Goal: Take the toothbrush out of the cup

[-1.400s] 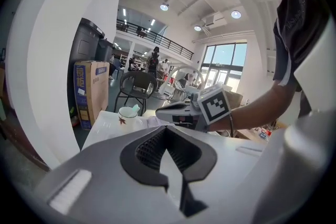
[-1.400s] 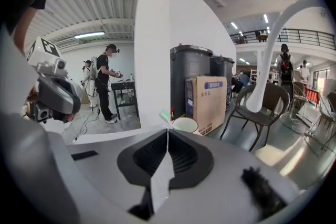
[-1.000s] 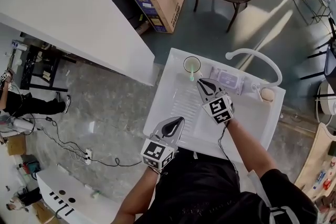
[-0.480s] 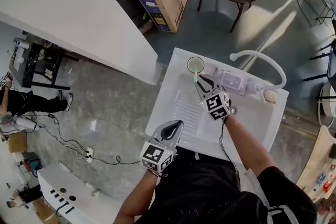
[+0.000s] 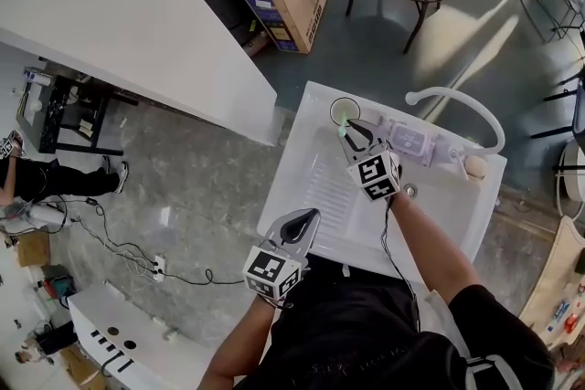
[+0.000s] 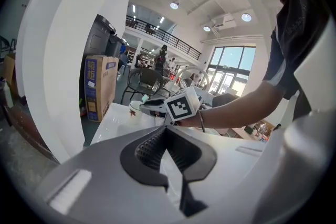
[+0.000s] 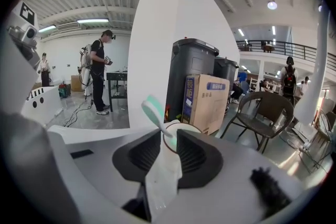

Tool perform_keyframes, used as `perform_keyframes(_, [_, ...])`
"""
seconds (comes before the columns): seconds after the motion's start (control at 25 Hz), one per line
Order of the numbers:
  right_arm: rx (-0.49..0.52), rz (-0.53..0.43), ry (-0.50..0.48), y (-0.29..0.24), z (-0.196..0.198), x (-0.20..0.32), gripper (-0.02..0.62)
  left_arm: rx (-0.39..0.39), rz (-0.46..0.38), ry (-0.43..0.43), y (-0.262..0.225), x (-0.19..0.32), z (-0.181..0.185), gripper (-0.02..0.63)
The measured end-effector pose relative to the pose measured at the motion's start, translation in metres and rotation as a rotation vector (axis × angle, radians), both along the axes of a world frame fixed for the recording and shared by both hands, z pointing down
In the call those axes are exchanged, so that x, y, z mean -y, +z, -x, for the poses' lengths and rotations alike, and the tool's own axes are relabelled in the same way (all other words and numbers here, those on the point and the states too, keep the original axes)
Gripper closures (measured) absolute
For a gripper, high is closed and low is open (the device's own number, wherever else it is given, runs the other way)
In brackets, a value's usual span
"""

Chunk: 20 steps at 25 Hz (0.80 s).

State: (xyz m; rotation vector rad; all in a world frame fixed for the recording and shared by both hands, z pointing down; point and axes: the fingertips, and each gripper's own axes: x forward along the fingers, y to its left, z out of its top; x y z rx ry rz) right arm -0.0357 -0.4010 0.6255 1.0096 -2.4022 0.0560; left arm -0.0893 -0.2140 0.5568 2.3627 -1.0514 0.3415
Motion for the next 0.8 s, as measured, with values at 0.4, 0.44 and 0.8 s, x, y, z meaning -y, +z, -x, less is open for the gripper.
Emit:
perform_keyframes(0.4, [-0.012, 0.002, 0.009, 0.0, 0.016, 0.016, 0.508, -0.005, 0.017, -0.002, 0.005, 0.001, 0.008, 0.597])
perform_keyframes(0.44, [-0.017, 0.003, 0.008, 0.002, 0.019, 0.016, 0.506, -0.004, 0.02, -0.002, 0.006, 0.001, 0.009, 0.597])
perform_keyframes(0.8, [-0.06, -0.014, 0.009, 0.008, 0.029, 0.024, 0.506, -0.01, 0.038, -0.015, 0.01, 0.001, 0.017, 0.597])
